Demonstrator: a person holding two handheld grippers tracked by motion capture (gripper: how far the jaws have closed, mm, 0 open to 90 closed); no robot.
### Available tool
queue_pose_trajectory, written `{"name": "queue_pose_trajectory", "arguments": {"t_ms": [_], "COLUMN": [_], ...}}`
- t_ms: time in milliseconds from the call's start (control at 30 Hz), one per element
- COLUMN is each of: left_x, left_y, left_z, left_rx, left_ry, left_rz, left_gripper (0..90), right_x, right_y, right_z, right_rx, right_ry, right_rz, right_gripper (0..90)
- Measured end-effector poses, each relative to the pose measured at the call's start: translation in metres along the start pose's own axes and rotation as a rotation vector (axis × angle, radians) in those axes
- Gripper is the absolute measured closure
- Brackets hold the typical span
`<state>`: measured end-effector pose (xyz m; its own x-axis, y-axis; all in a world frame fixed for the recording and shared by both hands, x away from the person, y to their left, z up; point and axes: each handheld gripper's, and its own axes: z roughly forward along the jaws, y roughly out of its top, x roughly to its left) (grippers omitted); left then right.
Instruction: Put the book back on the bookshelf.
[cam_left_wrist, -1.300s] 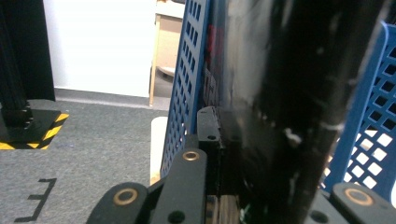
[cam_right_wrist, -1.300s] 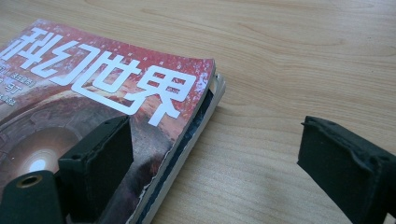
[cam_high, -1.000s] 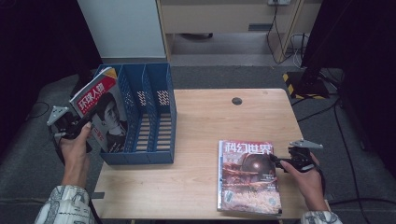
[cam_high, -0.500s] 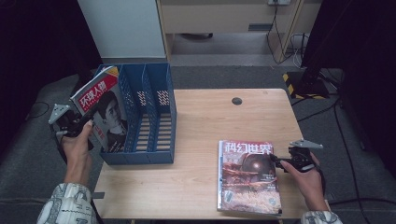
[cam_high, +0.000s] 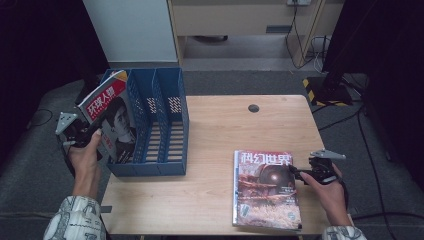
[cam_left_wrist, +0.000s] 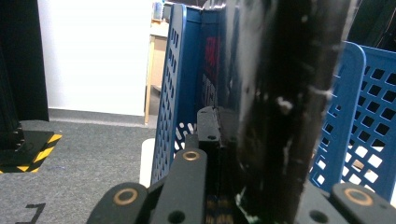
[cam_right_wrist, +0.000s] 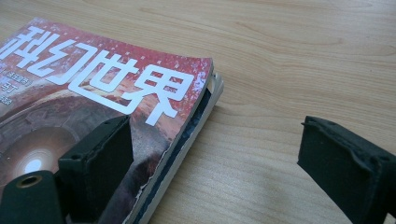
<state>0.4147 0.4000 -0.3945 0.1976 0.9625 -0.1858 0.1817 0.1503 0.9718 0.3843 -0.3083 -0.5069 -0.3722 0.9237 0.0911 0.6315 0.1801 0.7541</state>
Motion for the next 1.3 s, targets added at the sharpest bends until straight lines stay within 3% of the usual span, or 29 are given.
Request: {"name": "queue_pose_trajectory", "arguments": {"t_ms": [367,567,833,1067,1300], "left_x": [0.009,0.009,0.009,0.006,0.003], "left_y": [-0.008,-0.011,-0.012,-0.011,-0.011], "left_z": [-0.002,-0.002,-0.001,-0.001,-0.003], "left_rx": [0.009,0.053,0.083,0.109,0.124], "left_ry": [0.043,0.052,0.06,0.066,0.077], "left_rz": [-0.009,0.024,0.013,0.018,0.04], "left_gripper": [85.6,85.4,84.5,80.5,68.6], "right_x": [0.001,0.001,0.002,0.002,0.003], "right_y": [0.0,0.0,0.0,0.0,0.0], "right_z": [0.0,0.0,0.0,0.0,0.0], "right_rx": [0.003,0.004,0.006,0.006,0.003], "right_ry": [0.001,0.002,0.004,0.008,0.012], "right_rz": [0.003,-0.001,0.0,0.002,0.004], "right_gripper": [10.4,10.4,10.4,10.3,10.0]}}
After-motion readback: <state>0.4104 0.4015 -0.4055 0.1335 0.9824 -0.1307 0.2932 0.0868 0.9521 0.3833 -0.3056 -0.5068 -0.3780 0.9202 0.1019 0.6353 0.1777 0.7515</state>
